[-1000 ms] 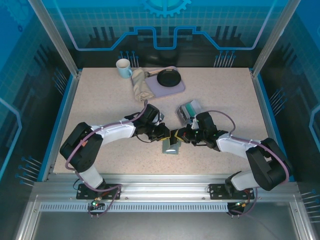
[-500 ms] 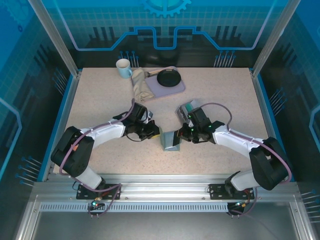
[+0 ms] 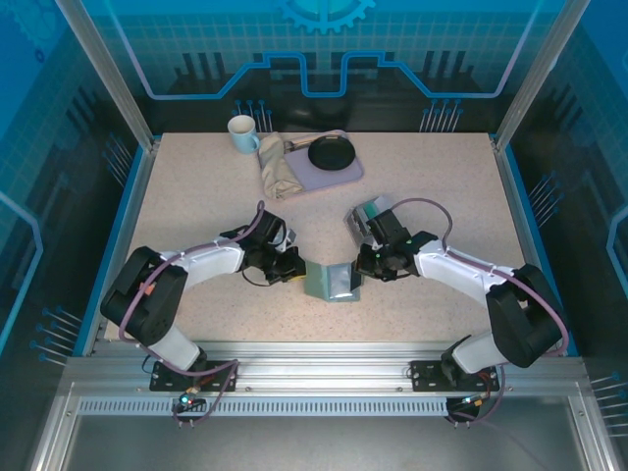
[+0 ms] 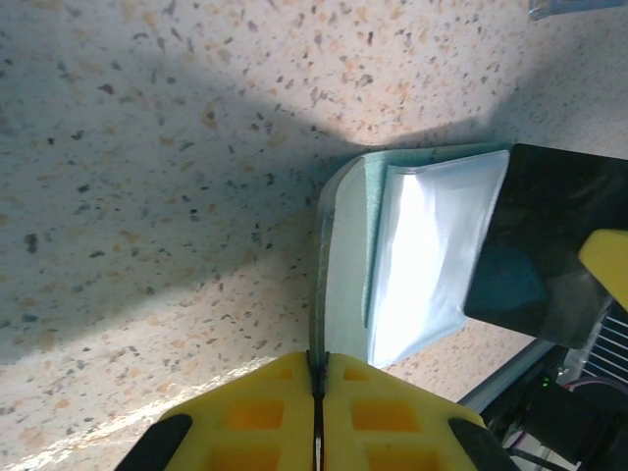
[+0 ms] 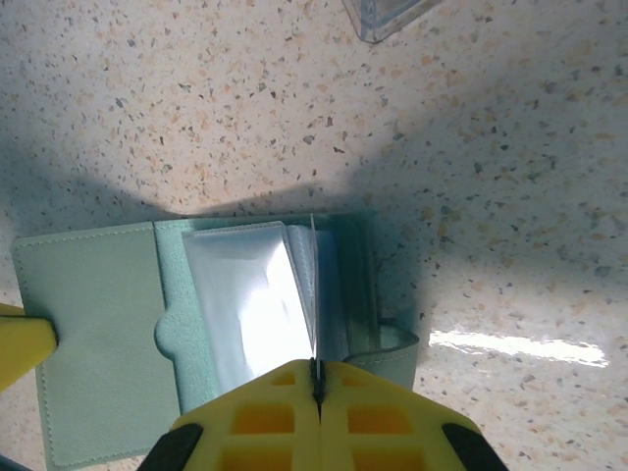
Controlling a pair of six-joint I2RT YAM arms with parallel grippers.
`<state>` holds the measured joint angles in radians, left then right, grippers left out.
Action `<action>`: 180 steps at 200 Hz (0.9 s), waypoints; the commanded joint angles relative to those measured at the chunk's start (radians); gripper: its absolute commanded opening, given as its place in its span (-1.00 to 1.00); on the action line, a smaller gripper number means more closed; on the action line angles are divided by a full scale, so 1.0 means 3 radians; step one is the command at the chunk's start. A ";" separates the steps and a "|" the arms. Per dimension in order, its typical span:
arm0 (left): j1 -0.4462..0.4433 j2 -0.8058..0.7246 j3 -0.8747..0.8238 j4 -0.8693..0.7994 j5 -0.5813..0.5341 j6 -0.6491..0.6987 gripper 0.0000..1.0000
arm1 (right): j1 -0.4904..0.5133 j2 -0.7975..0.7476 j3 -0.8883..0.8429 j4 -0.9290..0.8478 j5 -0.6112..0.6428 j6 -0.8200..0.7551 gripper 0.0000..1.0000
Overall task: Put the credit cards into the card holder
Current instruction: Open the card holder at the bottom-center of the table.
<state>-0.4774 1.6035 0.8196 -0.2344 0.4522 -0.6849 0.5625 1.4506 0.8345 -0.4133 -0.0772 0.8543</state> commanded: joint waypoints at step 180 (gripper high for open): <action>0.0019 0.0227 -0.0121 0.0082 -0.0062 -0.0077 -0.84 | 0.0133 0.0094 0.0371 -0.0384 0.0070 -0.0489 -1.00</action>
<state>-0.4767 1.6554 0.7990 -0.2287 0.4305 -0.6819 0.5850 1.4551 0.9276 -0.5339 -0.0269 0.7277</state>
